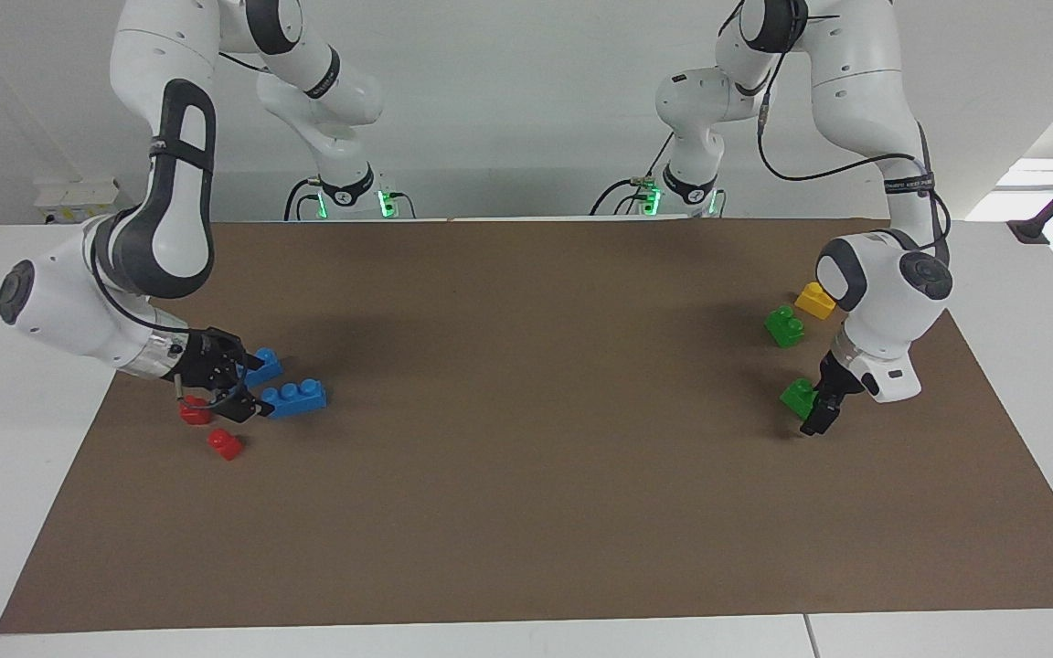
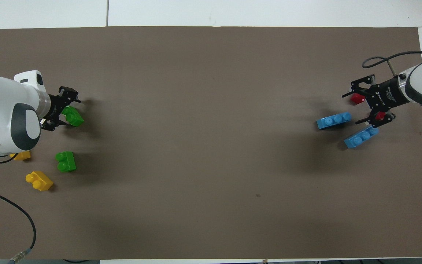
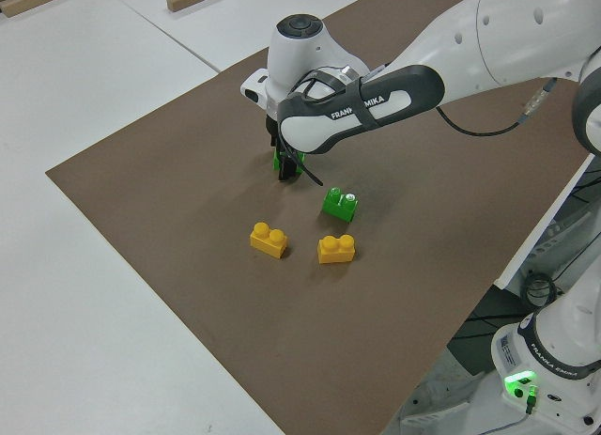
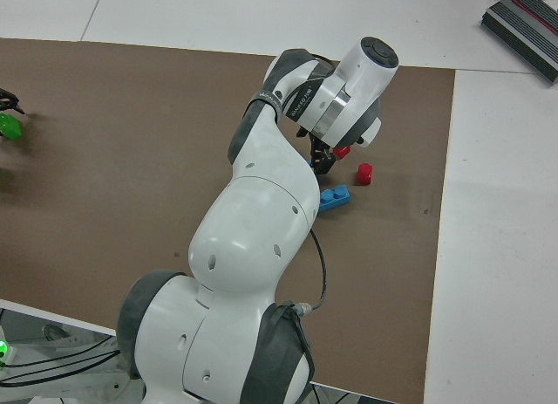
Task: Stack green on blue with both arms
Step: 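Close the left gripper on the green brick while the right gripper grasps the blue brick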
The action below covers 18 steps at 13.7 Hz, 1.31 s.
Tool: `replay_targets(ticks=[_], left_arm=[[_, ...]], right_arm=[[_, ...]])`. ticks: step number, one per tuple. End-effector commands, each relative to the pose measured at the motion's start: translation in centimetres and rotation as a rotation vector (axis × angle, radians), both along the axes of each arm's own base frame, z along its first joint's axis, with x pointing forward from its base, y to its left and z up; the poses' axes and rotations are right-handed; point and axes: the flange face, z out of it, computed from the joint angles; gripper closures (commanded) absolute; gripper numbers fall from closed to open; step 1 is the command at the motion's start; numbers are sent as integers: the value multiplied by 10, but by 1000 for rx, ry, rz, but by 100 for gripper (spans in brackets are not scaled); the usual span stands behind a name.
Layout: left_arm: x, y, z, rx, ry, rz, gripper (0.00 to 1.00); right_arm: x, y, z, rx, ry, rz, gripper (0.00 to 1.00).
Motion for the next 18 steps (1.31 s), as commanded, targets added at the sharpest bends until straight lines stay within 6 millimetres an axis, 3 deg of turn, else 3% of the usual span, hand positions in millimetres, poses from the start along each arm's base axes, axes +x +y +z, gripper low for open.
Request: replay_targets(ticks=[1, 5, 12, 16, 18], left_arm=[[-4, -3, 5, -6, 15, 5, 2], [-2, -6, 7, 0, 27, -11, 2], [3, -5, 15, 25, 29, -43, 12], [3, -5, 13, 27, 24, -50, 23], [2, -5, 12, 27, 25, -50, 38]], right_arm=[[-2, -1, -8, 2, -31, -1, 2], [-4, -4, -21, 1, -39, 16, 2], [-10, -5, -37, -7, -51, 12, 2], [-11, -6, -43, -21, -68, 0, 3], [-12, -8, -47, -25, -68, -3, 3]])
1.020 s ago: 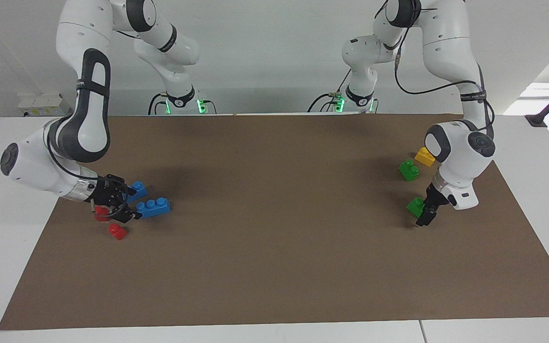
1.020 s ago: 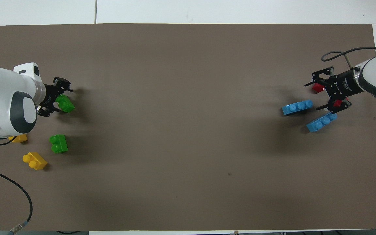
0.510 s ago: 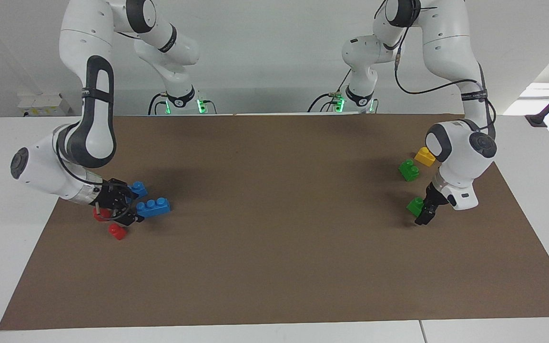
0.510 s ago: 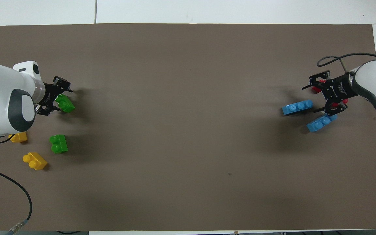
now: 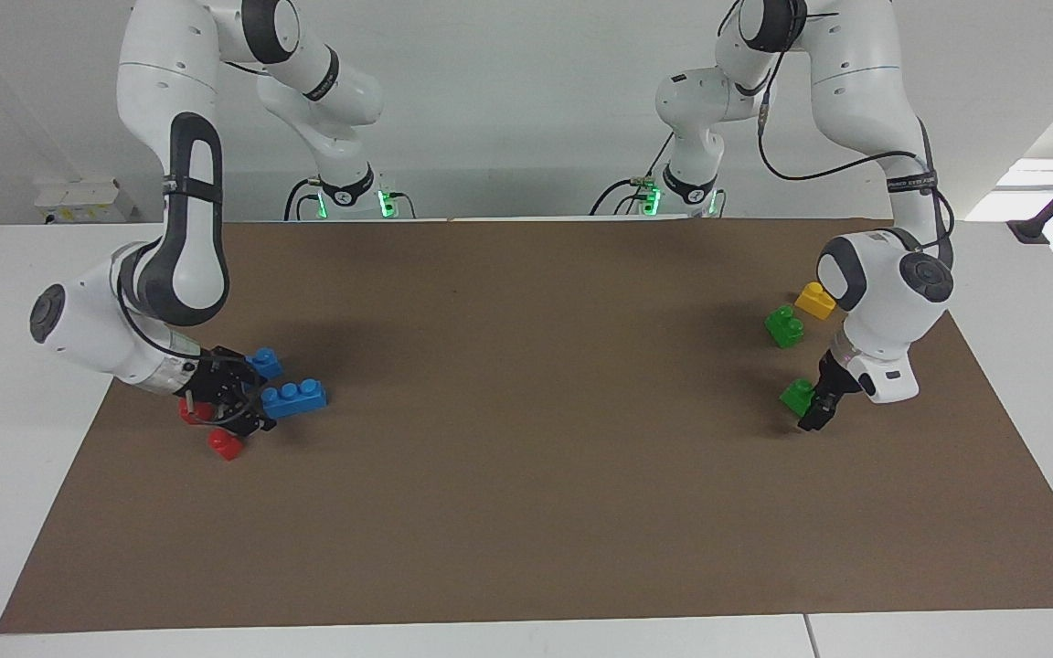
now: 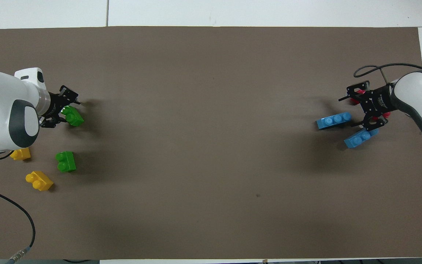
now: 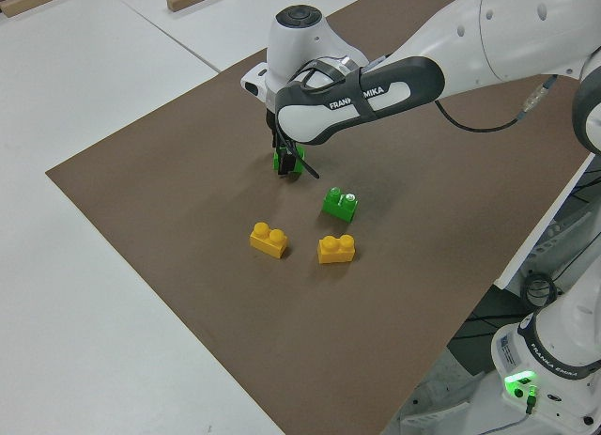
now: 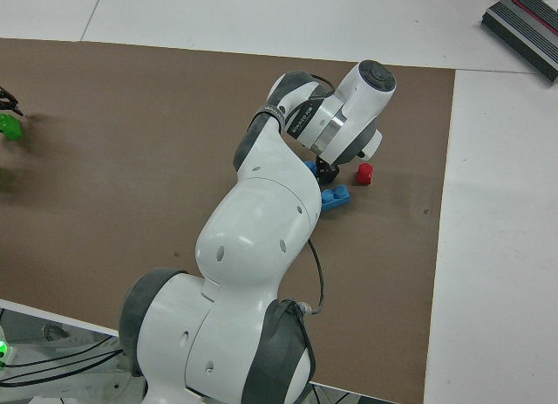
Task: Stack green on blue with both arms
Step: 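Close the left gripper on the green brick while the right gripper grasps the blue brick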
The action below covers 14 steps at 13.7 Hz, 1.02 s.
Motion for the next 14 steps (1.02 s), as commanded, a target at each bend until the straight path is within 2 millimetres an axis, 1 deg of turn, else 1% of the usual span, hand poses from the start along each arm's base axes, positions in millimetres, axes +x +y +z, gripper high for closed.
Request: replay_targets(ticks=[1, 3, 4, 5, 8, 10, 12, 13, 14], left_arm=[[-2, 0, 4, 12, 6, -15, 55], [-1, 1, 4, 13, 5, -15, 90], [-1, 1, 5, 13, 2, -17, 100], [-1, 1, 6, 12, 1, -20, 100], [0, 2, 6, 13, 1, -24, 100], [1, 1, 12, 12, -2, -20, 100], [4, -2, 24, 12, -2, -19, 100], [6, -4, 39, 11, 0, -21, 100], [6, -9, 51, 12, 3, -29, 100]], right_arm=[[-2, -3, -6, 8, -33, 10, 3], [-3, -3, -7, 8, -33, 13, 3], [-2, -2, -7, 7, -34, 14, 3], [-3, -3, -8, 8, -33, 12, 4], [-3, -3, -8, 8, -33, 12, 16], [-3, -3, -8, 8, -33, 12, 22], [-3, -3, -8, 8, -33, 12, 30], [-3, -3, -8, 8, -33, 12, 34], [-3, -4, -8, 8, -33, 11, 38]])
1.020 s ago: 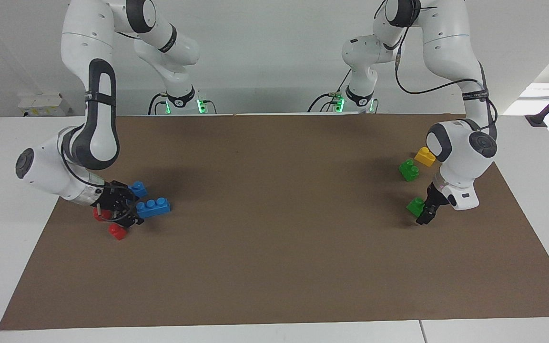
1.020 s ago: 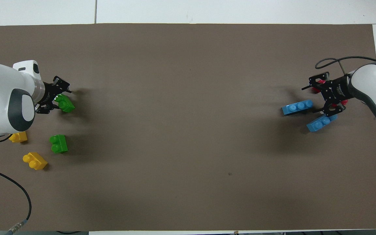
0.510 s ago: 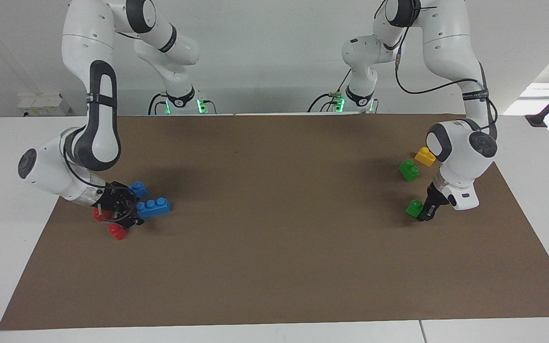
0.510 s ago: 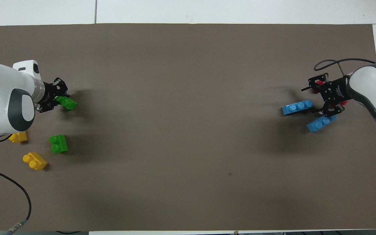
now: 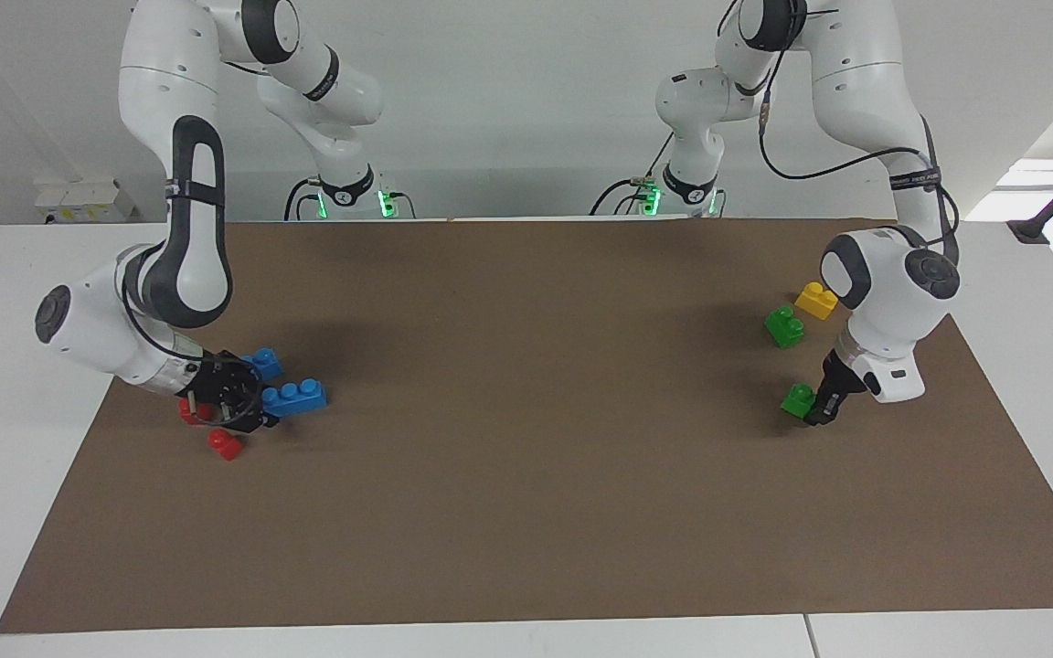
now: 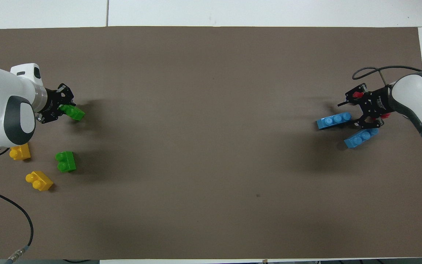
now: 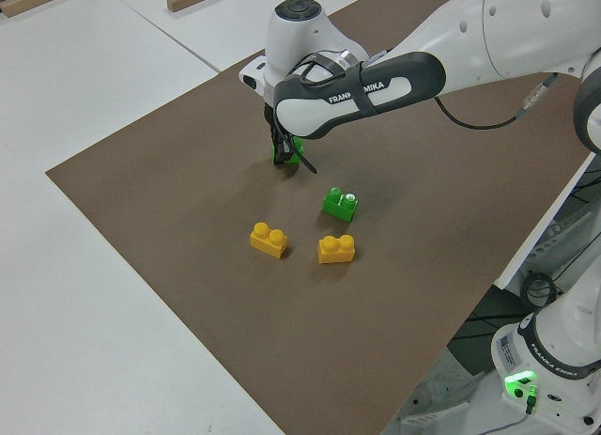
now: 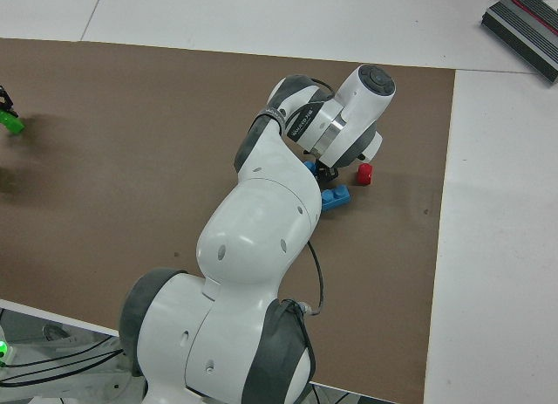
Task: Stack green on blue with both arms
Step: 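Close the left gripper on the green brick while the right gripper grasps the blue brick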
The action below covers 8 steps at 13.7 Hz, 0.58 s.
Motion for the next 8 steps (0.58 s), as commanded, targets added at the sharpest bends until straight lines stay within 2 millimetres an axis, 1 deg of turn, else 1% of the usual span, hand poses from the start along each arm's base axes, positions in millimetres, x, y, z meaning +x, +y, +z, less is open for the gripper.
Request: replay_targets(ticks=[1, 2, 4, 6, 8], left_arm=[[-4, -10, 43, 13, 10, -20, 100], [-7, -14, 55, 13, 12, -26, 100], [-9, -28, 87, 12, 30, -40, 100], [-9, -45, 113, 9, 55, -6, 100], [-16, -66, 136, 8, 55, 37, 100]], right_arm=[[-1, -3, -3, 12, -24, 4, 42], [-1, -3, -3, 12, -24, 4, 48], [-1, -3, -3, 12, -25, 4, 60], [-1, -4, -2, 9, -29, 2, 73], [-1, -4, -2, 10, -31, 8, 86]])
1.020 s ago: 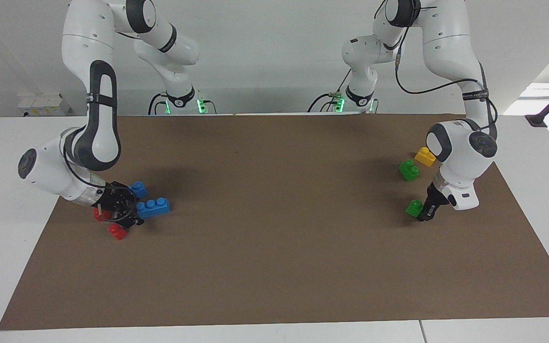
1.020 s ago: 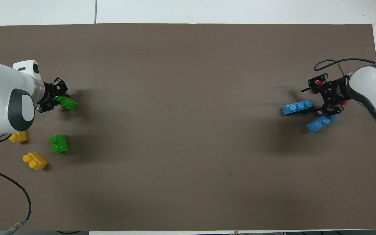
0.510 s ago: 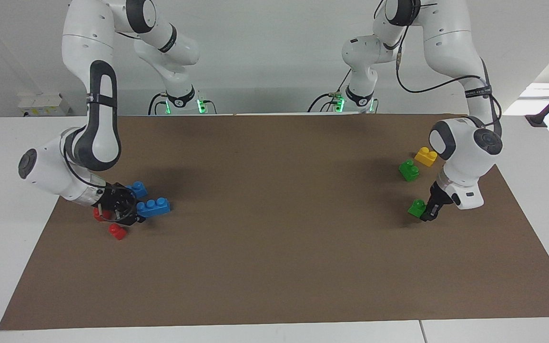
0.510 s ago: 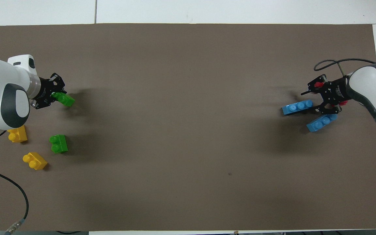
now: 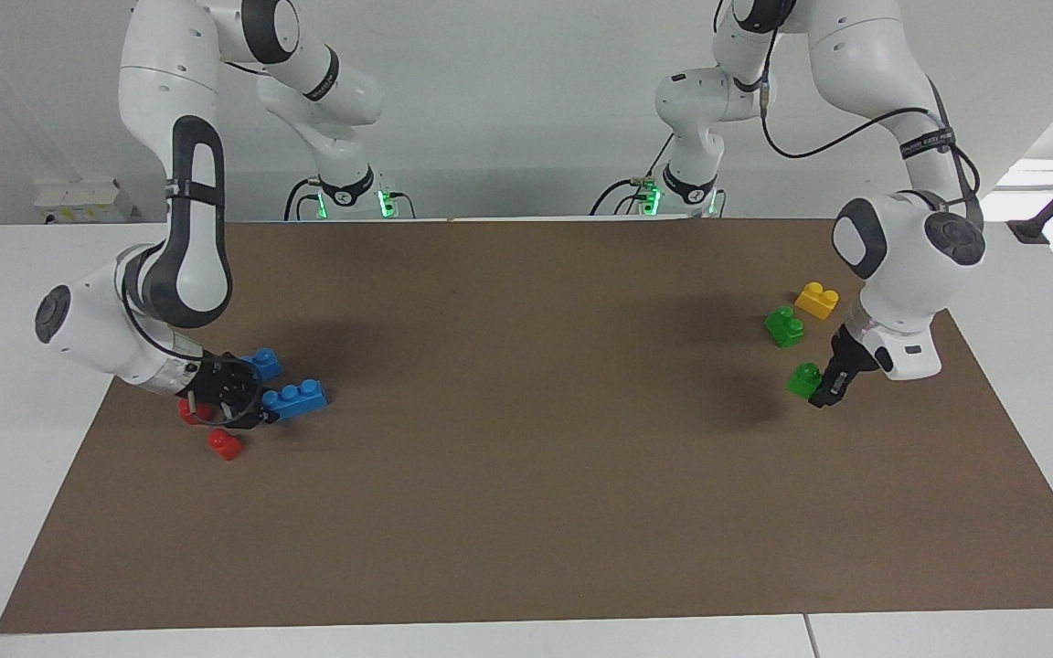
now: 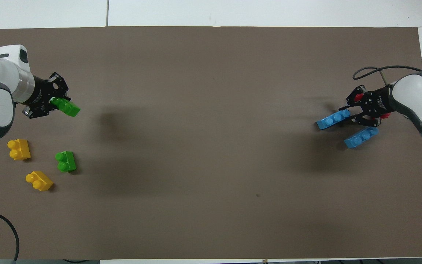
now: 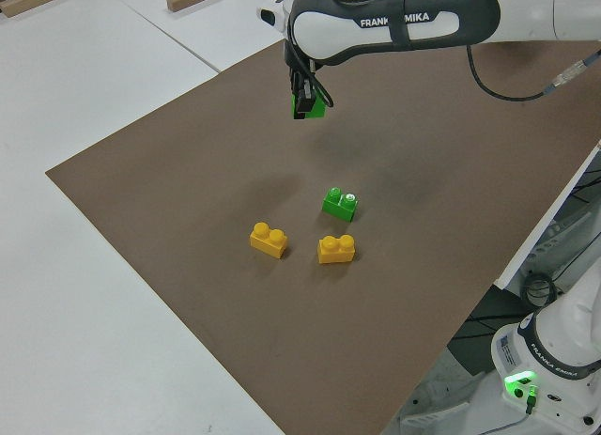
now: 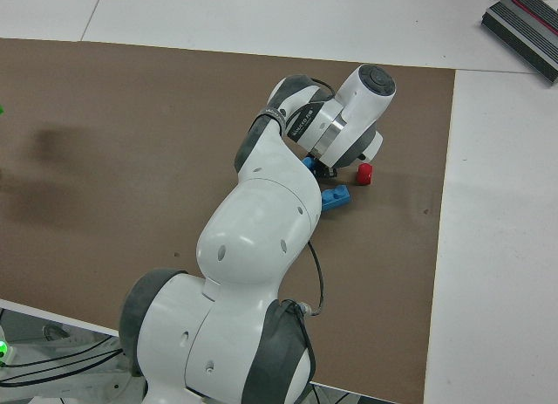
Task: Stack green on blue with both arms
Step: 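Lift the green brick with the left gripper while the right gripper carries the blue brick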
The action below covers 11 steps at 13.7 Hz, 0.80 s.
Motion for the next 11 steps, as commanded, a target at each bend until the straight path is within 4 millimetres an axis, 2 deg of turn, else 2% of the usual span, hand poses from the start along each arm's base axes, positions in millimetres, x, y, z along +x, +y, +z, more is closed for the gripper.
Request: replay_targets(ticks=[1, 2, 7, 8, 11], left_arm=[[-11, -24, 27, 10, 20, 73, 100], [-15, -34, 35, 10, 17, 102, 100], [-34, -77, 54, 11, 45, 270, 100], [-37, -82, 58, 6, 46, 304, 100], [-43, -91, 62, -5, 60, 400, 100]], right_arm=[[-1, -3, -3, 11, -29, 11, 96], [0, -2, -3, 9, -33, 11, 100], [8, 8, 4, 1, -59, 9, 100], [14, 15, 12, 1, -67, 11, 100], [26, 58, 52, -4, -73, -28, 100]])
